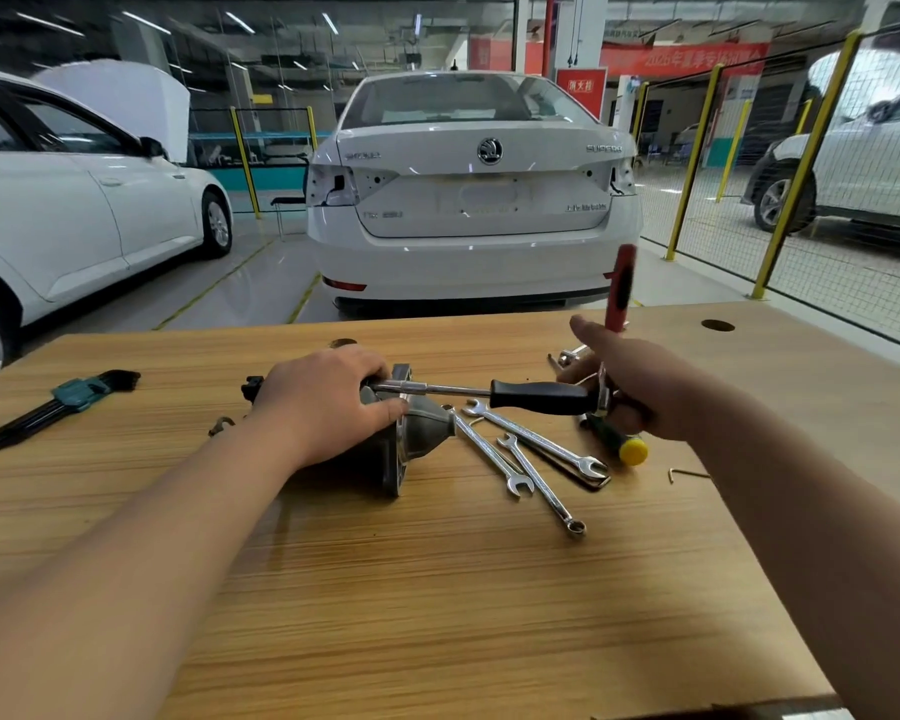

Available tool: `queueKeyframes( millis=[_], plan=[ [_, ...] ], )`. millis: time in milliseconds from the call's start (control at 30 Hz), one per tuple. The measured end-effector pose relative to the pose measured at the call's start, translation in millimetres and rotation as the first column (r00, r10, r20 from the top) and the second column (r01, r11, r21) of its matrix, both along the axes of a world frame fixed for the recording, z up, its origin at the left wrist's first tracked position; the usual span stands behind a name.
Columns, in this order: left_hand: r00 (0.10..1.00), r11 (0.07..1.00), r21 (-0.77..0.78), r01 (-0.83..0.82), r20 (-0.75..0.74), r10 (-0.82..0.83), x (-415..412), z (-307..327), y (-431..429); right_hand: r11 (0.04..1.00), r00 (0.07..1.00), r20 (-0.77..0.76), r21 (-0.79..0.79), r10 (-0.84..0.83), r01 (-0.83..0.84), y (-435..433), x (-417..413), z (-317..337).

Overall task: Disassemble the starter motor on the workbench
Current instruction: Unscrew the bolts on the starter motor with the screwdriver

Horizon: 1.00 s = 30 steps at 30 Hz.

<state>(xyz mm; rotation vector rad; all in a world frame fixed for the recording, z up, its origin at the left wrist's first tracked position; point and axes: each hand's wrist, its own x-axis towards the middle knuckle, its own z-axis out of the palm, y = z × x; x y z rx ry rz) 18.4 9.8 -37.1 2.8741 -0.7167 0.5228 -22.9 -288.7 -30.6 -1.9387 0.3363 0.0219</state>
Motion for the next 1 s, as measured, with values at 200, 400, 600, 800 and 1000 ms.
queueKeyframes(
  millis=[200,400,600,800,1000],
  plan=[
    [1.0,1.0,0.008,-0.028,0.012,0.028,-1.1,1.0,-1.2,0.868,0.993,-0.059,0.493,0.103,-0.061,-4.5,-0.6,-17.2],
    [0.992,0.999,-0.038,0.035,-0.117,-0.039,2.3,9.4,9.6,0.821,0.995,-0.092,0.571,0.035,0.024,9.4,1.3,-17.0],
    [0.998,0.981,0.182,-0.061,0.016,0.059,5.5,2.7,5.0,0.824,0.986,-0.164,0.557,-0.009,0.1,20.6,0.4,-6.3],
    [0.989,0.992,0.082,-0.092,0.123,0.082,3.3,-4.9,2.9,0.932,0.966,0.106,0.307,-0.236,0.193,29.4,3.8,-8.8],
    [0.989,0.99,0.084,-0.112,0.11,0.102,2.8,-2.4,-0.3,0.988,0.853,0.499,0.066,-0.152,0.138,31.7,-1.6,-16.7]
  ],
)
